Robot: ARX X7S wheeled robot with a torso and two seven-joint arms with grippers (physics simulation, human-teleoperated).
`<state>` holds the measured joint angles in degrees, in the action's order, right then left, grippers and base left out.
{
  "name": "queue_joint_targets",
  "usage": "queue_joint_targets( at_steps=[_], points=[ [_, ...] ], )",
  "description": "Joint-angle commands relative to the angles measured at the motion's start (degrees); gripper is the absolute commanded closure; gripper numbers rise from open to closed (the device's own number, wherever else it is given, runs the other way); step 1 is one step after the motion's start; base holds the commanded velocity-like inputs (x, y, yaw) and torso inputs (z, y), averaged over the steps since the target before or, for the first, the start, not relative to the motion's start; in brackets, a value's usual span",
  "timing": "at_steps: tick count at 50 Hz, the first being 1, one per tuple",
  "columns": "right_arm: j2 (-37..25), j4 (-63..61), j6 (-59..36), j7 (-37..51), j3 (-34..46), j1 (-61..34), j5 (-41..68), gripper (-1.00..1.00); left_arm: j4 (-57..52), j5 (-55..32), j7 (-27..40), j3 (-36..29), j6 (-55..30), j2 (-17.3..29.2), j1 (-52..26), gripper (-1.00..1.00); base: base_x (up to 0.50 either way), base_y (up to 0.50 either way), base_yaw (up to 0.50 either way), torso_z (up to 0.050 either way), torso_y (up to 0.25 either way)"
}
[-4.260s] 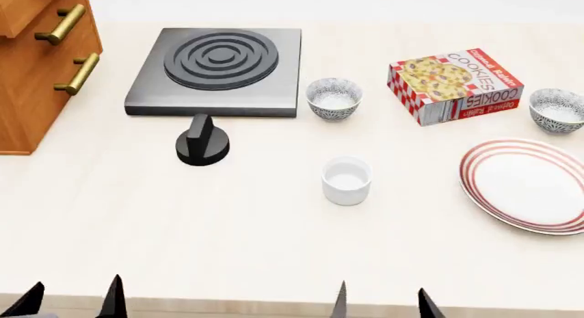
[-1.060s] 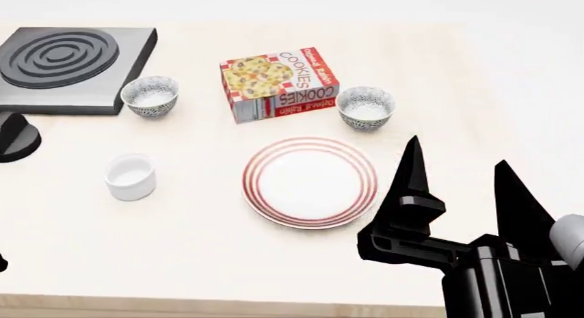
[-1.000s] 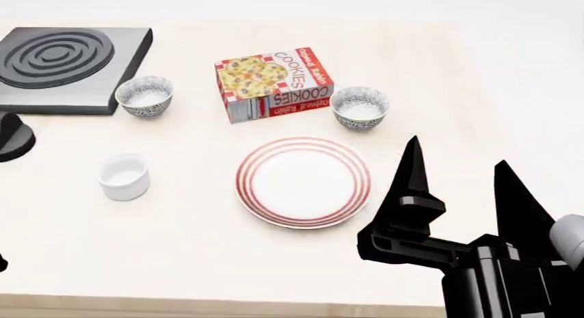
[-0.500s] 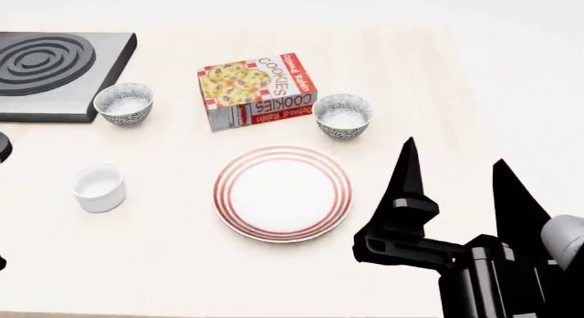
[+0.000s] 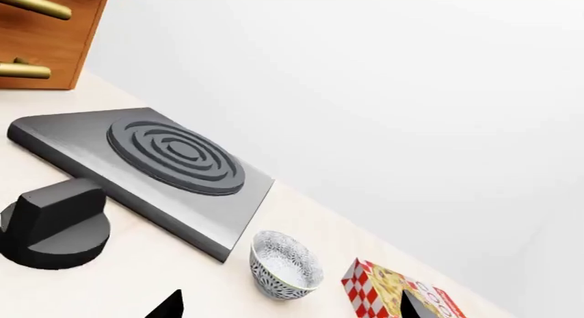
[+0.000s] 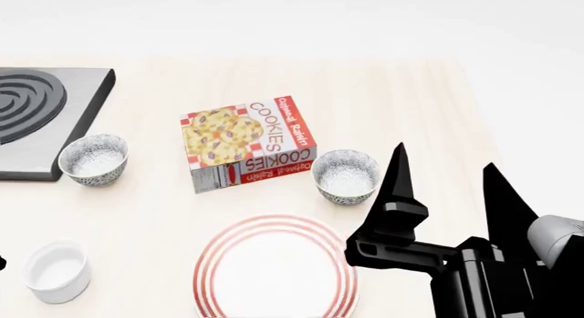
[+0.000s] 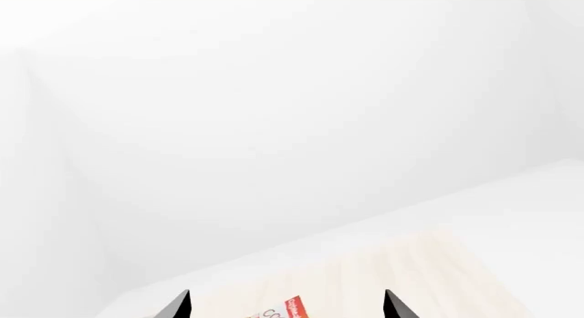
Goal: Pick the akita bowl next to the plate and place it on the plate.
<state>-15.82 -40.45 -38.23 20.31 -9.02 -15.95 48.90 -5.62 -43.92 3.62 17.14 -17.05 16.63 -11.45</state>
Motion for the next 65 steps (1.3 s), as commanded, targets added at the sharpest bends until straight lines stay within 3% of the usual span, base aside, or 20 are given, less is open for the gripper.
queue_joint_targets(
  at_steps=[1, 40, 49, 65],
  points=[
    [-0.25, 0.26, 0.18, 0.13, 0.29, 0.02, 0.33, -1.0, 0.21, -0.11, 0.01, -0.17, 0.23, 0.11, -0.01, -1.0, 0.48, 0.0, 0.0, 0.0, 0.0],
    [-0.76, 1.44, 1.44, 0.71, 1.47, -0.01, -0.04, -1.0, 1.04, -0.32, 0.05, -0.75, 1.04, 0.42, -0.12, -1.0, 0.48, 0.0, 0.0, 0.0, 0.001],
    [-2.11, 5.74, -0.78, 1.7, 4.35, -1.72, -3.35, -1.0, 0.96, -0.2, 0.25, -0.92, 1.26, 0.44, 0.03, -1.0, 0.03, 0.0, 0.0, 0.0, 0.0],
    [-4.85, 20.5, -12.89, 3.28, 10.52, -13.82, -3.56, -1.0, 0.91, -0.57, 0.53, -0.99, 1.22, 0.73, 0.06, -1.0, 0.0, 0.0, 0.0, 0.0, 0.0]
  ],
)
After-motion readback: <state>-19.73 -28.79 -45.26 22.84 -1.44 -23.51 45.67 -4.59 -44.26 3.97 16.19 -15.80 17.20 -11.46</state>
